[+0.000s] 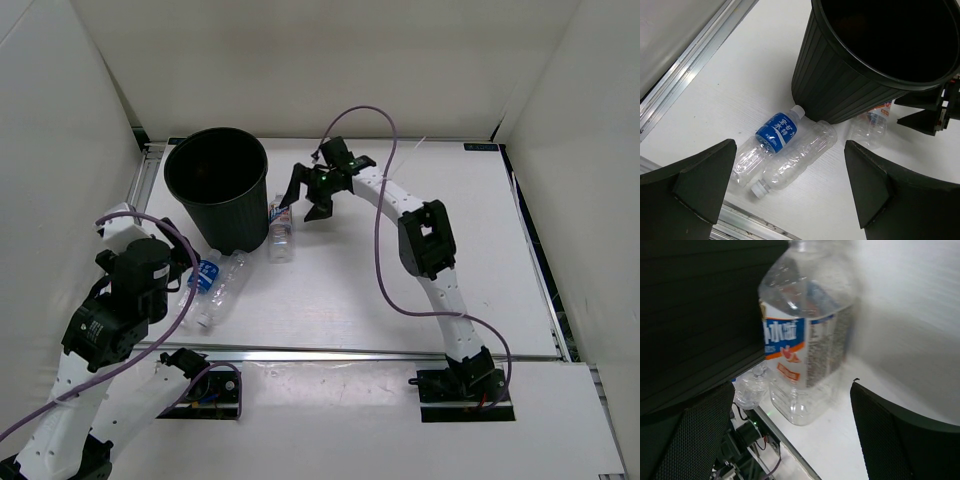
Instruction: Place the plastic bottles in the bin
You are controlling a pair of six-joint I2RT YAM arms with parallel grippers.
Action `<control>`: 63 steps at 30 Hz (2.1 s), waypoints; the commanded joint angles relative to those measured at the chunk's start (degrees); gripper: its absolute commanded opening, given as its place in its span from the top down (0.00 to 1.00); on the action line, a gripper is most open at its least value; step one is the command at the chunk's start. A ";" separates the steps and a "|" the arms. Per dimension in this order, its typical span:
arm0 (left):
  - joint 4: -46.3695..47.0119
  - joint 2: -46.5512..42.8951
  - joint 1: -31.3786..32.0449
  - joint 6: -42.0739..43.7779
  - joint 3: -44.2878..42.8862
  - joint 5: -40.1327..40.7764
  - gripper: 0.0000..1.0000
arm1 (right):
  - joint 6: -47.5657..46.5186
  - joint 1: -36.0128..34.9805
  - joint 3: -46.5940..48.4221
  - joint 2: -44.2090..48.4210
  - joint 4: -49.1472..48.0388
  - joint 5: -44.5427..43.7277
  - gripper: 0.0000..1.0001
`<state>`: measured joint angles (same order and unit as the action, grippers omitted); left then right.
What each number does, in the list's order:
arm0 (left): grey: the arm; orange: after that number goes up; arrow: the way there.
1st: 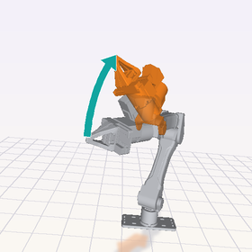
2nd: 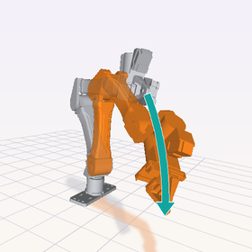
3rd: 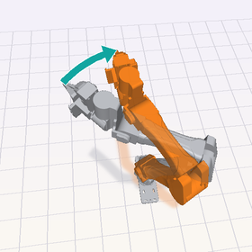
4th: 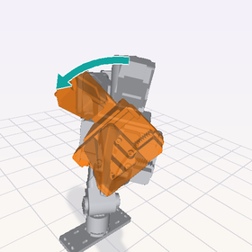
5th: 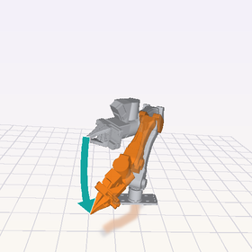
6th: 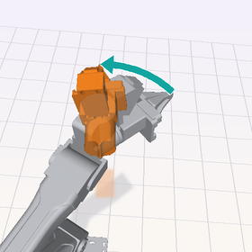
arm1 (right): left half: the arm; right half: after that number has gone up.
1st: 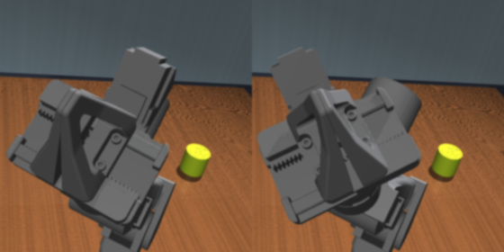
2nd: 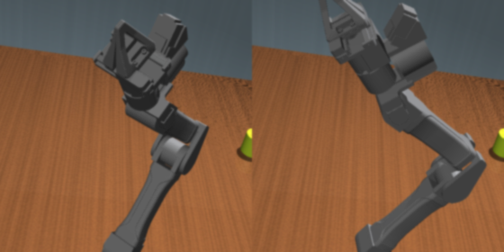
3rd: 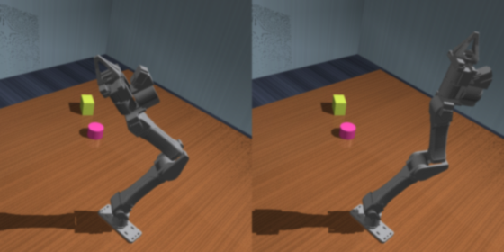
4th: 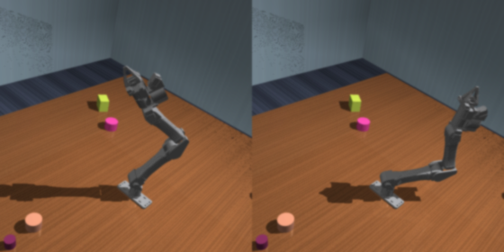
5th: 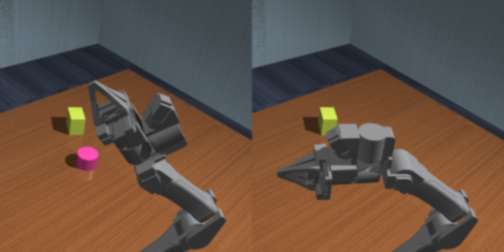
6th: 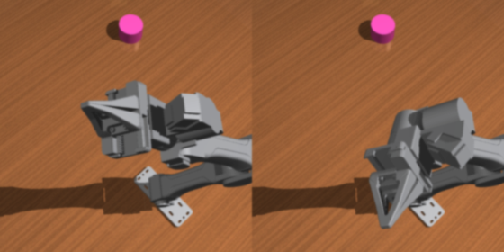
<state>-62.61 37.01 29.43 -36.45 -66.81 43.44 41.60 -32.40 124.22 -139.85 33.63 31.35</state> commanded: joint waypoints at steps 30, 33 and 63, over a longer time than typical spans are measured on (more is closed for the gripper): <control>-8.23 1.83 -0.16 -5.48 -5.00 -2.04 0.00 | -0.38 -1.26 4.01 -8.59 -2.78 2.75 0.01; -7.71 1.83 -0.16 -5.48 -5.00 -2.57 0.00 | 0.14 -1.26 4.71 -9.65 -2.78 2.75 0.01; -9.37 0.60 -0.16 -4.95 -6.67 -1.52 0.00 | 5.77 -0.91 -2.57 -6.86 -3.66 0.64 0.89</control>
<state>-72.01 38.35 29.43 -41.41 -72.05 41.15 49.25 -34.35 127.13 -149.88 24.45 36.86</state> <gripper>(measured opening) 1.000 0.585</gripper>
